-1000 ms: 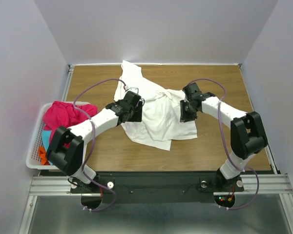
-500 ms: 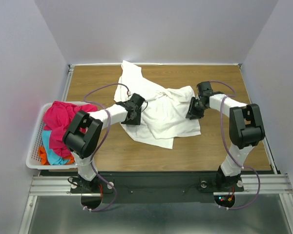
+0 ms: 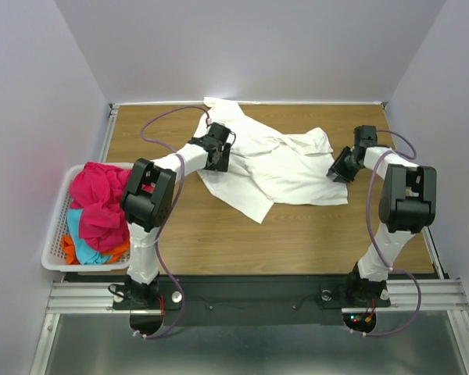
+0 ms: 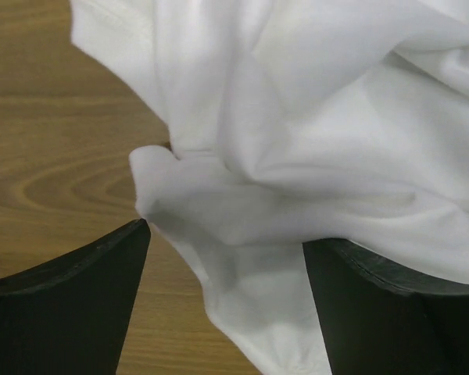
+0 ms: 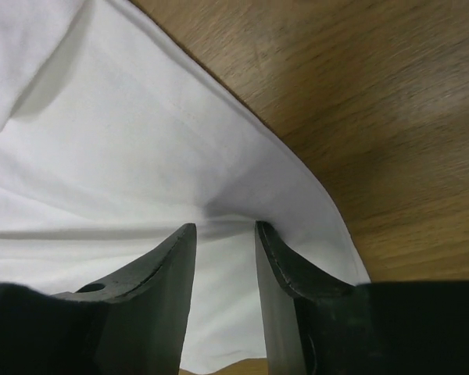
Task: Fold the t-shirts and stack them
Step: Flatten the tshirt out
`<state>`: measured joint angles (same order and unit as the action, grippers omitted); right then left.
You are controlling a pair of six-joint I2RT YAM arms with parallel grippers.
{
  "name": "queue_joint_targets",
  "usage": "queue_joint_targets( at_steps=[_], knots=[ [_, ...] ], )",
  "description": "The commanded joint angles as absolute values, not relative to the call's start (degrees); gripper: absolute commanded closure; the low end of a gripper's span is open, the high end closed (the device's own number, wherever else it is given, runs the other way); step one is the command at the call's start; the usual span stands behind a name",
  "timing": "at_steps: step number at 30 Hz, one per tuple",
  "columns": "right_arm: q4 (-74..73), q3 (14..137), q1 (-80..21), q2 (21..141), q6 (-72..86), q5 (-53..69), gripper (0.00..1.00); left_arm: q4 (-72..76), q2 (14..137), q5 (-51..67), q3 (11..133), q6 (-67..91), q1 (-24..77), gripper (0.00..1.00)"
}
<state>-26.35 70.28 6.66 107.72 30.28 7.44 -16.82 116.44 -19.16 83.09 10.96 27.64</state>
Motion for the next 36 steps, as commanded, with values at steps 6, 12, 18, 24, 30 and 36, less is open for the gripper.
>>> queue_joint_targets(
  at_steps=[6,12,18,24,30,36],
  knots=[
    [-27.3,66.1,6.5,93.0,27.6,-1.8,0.40,-18.8,99.1,-18.2,78.7,18.3,25.8,0.01],
    [-27.9,57.5,6.4,82.6,27.3,-0.4,0.20,-17.8,87.7,-14.6,61.8,32.4,30.3,0.02],
    [-28.1,52.8,6.4,78.5,27.6,1.3,0.19,-13.4,89.4,-12.9,57.8,36.8,30.3,0.11],
    [-28.2,50.7,6.4,76.6,27.2,0.9,0.19,-13.0,93.8,-12.3,59.6,37.1,31.5,0.26],
    [-28.2,49.6,6.4,75.7,27.3,1.7,0.19,-13.2,97.2,-12.7,60.5,38.1,33.7,0.25],
    [-28.3,49.3,6.4,75.1,27.0,2.3,0.19,-16.4,99.6,-14.5,63.5,38.5,38.0,0.25]
  ],
)
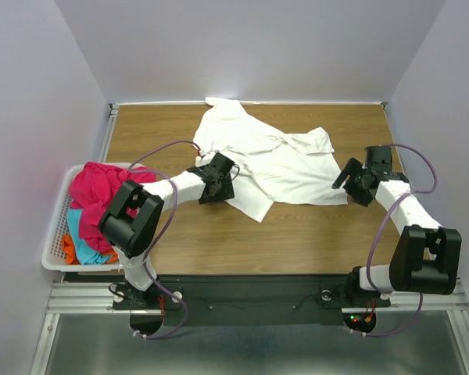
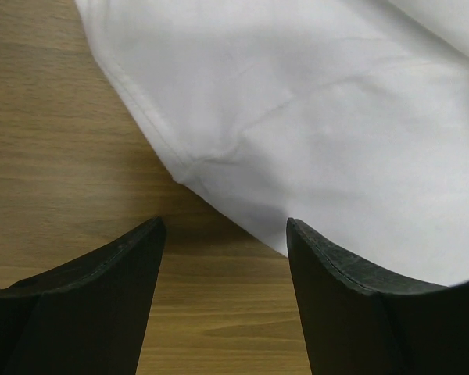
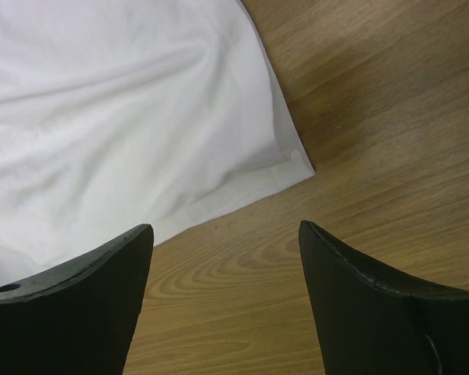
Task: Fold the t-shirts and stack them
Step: Flatten the tshirt out
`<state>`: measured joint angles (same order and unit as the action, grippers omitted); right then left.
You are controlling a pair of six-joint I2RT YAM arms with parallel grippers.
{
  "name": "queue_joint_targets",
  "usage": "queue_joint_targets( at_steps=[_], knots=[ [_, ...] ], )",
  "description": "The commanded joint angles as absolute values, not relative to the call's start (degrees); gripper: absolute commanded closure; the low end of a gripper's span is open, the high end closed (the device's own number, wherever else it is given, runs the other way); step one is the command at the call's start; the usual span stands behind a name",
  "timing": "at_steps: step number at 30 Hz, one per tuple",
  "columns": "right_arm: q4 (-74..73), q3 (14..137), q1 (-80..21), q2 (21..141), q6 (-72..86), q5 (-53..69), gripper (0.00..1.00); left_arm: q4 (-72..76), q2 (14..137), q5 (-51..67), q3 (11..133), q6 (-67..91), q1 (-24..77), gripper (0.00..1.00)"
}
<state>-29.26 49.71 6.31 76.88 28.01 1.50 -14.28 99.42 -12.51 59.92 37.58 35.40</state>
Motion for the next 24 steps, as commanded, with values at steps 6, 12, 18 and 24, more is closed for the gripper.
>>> queue_joint_targets(
  at_steps=[6,12,18,24],
  knots=[
    [-28.3,48.4,6.5,73.9,27.1,3.4,0.19,-20.5,103.1,-16.8,67.8,38.6,43.0,0.24],
    [-28.2,47.5,6.4,72.9,26.9,3.2,0.19,-22.5,106.7,-17.0,71.1,39.1,46.6,0.25],
    [-28.2,47.2,6.4,72.4,26.6,4.0,0.19,-24.2,109.6,-17.5,72.4,39.9,47.8,0.25],
    [-28.2,46.7,6.4,72.4,26.8,3.7,0.19,-25.5,111.7,-17.1,71.2,39.5,47.9,0.46]
  ],
)
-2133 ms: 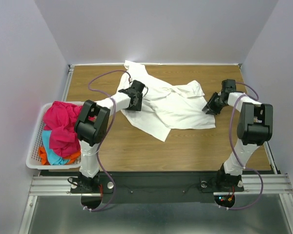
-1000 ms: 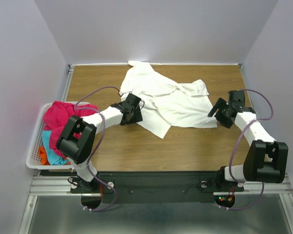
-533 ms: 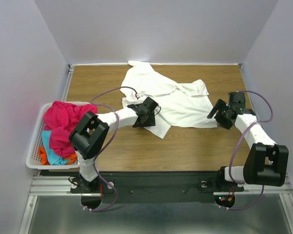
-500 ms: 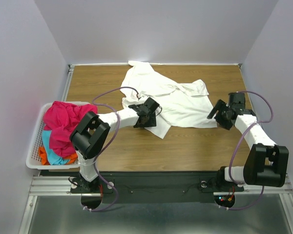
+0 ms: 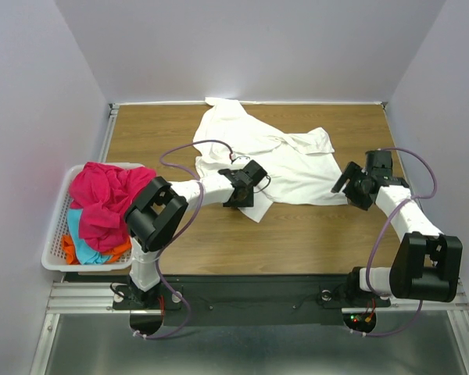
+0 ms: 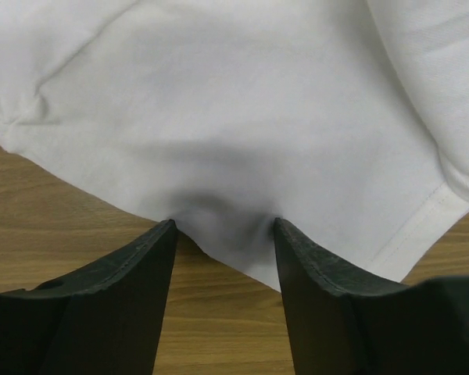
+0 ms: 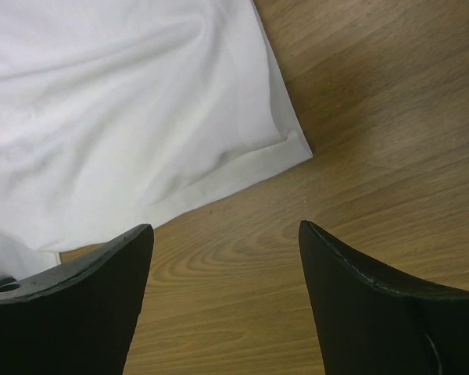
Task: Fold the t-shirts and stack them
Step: Flatten the tshirt out
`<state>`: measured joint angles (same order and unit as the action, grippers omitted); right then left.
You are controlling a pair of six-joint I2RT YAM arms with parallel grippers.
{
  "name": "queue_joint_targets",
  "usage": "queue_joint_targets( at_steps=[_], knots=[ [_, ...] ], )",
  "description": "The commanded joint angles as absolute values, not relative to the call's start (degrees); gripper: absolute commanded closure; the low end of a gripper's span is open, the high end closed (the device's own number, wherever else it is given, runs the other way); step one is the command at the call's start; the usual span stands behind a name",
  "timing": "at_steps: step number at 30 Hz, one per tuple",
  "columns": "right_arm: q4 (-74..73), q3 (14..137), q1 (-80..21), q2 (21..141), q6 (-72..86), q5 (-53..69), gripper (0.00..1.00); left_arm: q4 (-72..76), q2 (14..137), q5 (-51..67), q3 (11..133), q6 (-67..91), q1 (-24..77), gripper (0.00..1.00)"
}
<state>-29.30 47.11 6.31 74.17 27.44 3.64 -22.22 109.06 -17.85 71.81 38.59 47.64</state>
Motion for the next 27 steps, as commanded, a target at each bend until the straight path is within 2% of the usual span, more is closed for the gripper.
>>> queue_joint_targets(
  at_steps=[1,5,6,8,12,23,27],
  knots=[
    [-28.2,46.6,6.4,72.5,27.0,3.4,0.19,-25.5,111.8,-17.0,70.2,39.5,47.9,0.51],
    [-28.1,46.2,6.4,72.9,27.2,2.6,0.19,-24.7,111.7,-16.6,67.9,38.3,47.9,0.78],
    [-28.1,46.1,6.4,72.9,27.2,2.5,0.19,-24.4,111.7,-16.8,67.5,37.8,47.9,0.89],
    [-28.0,46.1,6.4,73.4,27.2,1.8,0.19,-24.8,110.8,-17.3,66.8,37.2,47.8,0.99],
    [-28.1,45.6,6.4,74.8,27.0,-1.1,0.21,-26.2,106.4,-20.8,65.4,35.7,47.5,1.00],
    [-27.7,46.2,6.5,79.2,27.1,-4.2,0.40,-26.5,97.1,-20.7,61.8,33.5,46.7,1.00],
    [-26.7,45.7,6.4,80.4,27.5,-4.4,0.41,-25.4,96.5,-20.2,60.9,33.0,46.7,1.00]
  ],
)
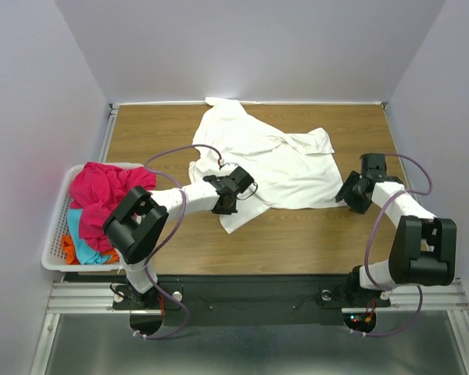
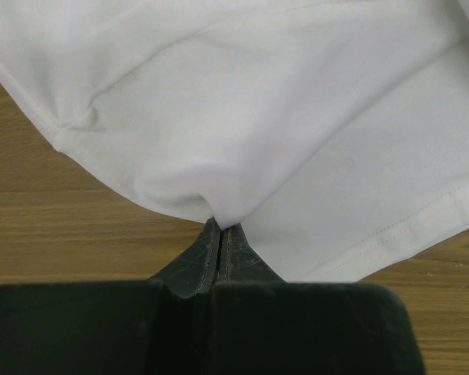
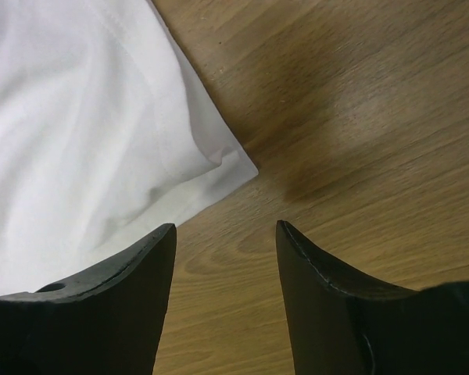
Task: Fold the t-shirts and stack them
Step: Flatten the tshirt out
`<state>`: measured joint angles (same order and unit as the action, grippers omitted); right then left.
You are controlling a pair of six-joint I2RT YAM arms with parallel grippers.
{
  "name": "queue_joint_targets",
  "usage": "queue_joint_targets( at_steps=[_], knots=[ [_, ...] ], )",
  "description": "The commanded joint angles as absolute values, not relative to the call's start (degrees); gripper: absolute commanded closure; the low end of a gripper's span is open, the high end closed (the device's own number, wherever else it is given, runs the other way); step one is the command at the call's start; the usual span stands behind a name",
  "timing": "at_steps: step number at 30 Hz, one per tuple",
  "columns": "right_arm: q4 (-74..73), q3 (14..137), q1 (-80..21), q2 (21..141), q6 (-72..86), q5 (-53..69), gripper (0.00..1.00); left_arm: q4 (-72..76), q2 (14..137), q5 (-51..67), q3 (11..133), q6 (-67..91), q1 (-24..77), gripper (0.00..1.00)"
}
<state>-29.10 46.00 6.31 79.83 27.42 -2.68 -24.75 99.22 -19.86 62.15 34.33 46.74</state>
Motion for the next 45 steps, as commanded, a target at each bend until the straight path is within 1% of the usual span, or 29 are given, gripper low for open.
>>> queue_joint_targets(
  at_steps=[1,21,22,25,30,32,34,37,38,41,45],
  knots=[
    [-26.5,45.4,6.4,80.7,27.7,-4.7,0.41,-25.3,96.5,-20.1,60.9,33.0,46.6,1.00],
    [-21.9,49.5,6.4,89.1,30.3,-5.6,0.43,-24.0,94.6,-19.6,57.9,31.6,45.3,1.00],
    [-21.9,49.5,6.4,89.7,30.2,-6.0,0.46,-24.0,94.7,-19.4,57.7,31.5,45.2,1.00],
    [-21.9,49.1,6.4,90.7,30.1,-6.4,0.47,-24.0,94.6,-19.4,57.5,31.5,44.8,1.00],
    [-21.7,48.7,6.4,91.8,29.7,-6.1,0.57,-23.9,94.5,-20.7,57.1,31.6,44.5,1.00],
    [-21.7,48.7,6.5,92.7,29.4,-5.8,0.65,-23.7,94.6,-20.9,56.9,31.6,44.2,1.00],
    [-21.7,48.8,6.4,93.5,29.4,-5.6,0.69,-23.6,94.5,-20.7,56.8,31.5,44.1,1.00],
    [-21.7,48.9,6.4,94.0,29.2,-5.4,0.80,-23.4,94.1,-20.9,56.5,31.5,43.8,1.00],
    [-21.7,48.9,6.5,94.0,29.1,-5.1,0.88,-23.4,94.0,-21.2,56.4,31.5,43.6,1.00],
    [-21.8,49.7,6.4,92.4,28.7,-3.3,0.99,-23.1,92.6,-23.6,56.5,31.1,43.3,1.00],
    [-23.6,53.4,6.4,87.6,29.2,-3.1,0.99,-24.7,89.5,-27.2,58.3,30.5,41.1,1.00]
  ],
)
